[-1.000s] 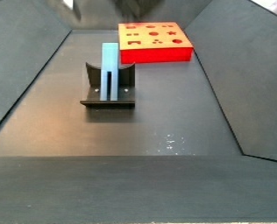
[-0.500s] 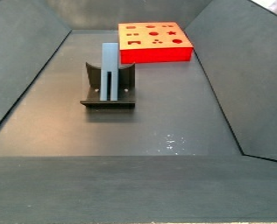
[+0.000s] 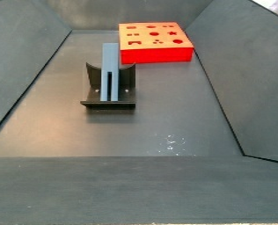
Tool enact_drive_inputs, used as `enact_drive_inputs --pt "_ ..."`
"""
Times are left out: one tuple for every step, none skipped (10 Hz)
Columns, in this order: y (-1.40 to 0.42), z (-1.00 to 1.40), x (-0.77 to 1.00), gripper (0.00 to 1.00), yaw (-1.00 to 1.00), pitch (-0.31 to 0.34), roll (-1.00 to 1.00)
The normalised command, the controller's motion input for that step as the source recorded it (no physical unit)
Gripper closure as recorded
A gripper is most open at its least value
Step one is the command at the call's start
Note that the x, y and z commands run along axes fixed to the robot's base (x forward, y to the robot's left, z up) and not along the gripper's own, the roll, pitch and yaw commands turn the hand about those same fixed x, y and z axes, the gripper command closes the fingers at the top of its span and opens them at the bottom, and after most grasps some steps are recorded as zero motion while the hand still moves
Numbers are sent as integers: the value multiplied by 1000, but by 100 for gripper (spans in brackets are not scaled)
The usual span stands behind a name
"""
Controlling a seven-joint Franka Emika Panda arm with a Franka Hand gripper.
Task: Pick up the double-square object. Move up. Rotate the double-square object. Place the double-square object on the fixture. Regrasp the double-square object. Move to above the board. Insert the double-square object.
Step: Regrasp the double-square object.
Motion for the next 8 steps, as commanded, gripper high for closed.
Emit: enact_drive_inputs --pt "-18 12 3 0 21 16 1000" --pt "-20 9 7 0 22 22 1000" --pt "-22 3 20 0 25 32 1000" --pt "-24 1 27 0 27 38 1000" --pt "-27 0 43 0 32 52 1000" --pt "-29 2 55 0 37 65 1000" --pt "-35 -3 74 0 47 89 1000" --pt "-38 -4 83 0 53 103 1000"
